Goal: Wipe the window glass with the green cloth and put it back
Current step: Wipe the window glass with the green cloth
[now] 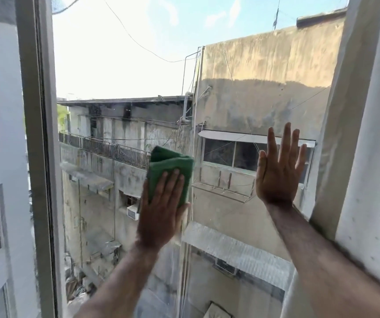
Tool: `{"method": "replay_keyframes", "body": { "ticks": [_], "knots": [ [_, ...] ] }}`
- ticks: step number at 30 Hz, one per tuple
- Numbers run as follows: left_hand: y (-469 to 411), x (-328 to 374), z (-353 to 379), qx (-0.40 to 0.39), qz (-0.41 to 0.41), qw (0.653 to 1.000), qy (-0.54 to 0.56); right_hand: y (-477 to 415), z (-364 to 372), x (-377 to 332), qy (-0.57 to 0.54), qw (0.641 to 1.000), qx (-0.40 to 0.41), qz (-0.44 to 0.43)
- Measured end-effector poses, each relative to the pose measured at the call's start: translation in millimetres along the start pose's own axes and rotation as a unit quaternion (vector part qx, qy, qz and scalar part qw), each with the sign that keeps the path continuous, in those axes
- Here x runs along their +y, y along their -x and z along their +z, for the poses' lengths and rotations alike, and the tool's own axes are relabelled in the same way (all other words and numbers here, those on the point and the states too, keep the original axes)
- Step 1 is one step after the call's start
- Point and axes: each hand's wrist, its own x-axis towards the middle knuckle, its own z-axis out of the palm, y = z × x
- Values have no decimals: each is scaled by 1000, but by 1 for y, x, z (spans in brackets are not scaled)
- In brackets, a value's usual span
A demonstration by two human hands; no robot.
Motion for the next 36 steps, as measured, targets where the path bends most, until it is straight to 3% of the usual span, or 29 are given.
{"method": "replay_keyframes", "body": {
  "ticks": [5, 8, 10, 12, 16, 19, 22, 25, 28, 30, 32, 34, 36],
  "knots": [
    [-92, -66, -35, 52, -287, 956, 40, 1, 4, 3, 9, 1000, 0, -3],
    [-185, -50, -51, 110, -334, 933, 71, 0, 6, 2, 10, 1000, 1, -3],
    [-227, -9, -59, 118, -270, 953, 76, -1, 5, 1, 4, 1000, -3, -4],
    [-237, 44, -56, 114, -145, 980, 71, 1, 3, 3, 2, 1000, -5, -8],
    [-170, 106, -22, 56, 113, 991, 40, 1, 6, 11, 13, 1000, -2, -15],
    [-85, 77, 1, 21, 159, 987, 17, -1, 8, 11, 14, 1000, 1, -18],
    [-4, 12, 7, -11, 107, 994, -22, -1, 10, 10, 16, 1000, 9, -15],
    [13, -56, -7, -14, 20, 999, -30, 2, 9, 9, 17, 1000, 11, -13],
    [-49, -92, -29, 29, -172, 985, 7, 2, 9, 8, 17, 1000, 7, -11],
    [-116, -101, -47, 70, -307, 948, 48, 2, 9, 6, 12, 1000, 1, -7],
    [-186, -101, -63, 103, -389, 912, 75, 0, 8, 5, 5, 1000, -5, -5],
    [-241, -87, -75, 111, -401, 906, 80, -1, 7, 6, 4, 1000, -11, -5],
    [-272, -60, -78, 116, -345, 929, 70, 0, 6, 6, 4, 1000, -14, -4]
  ]
}}
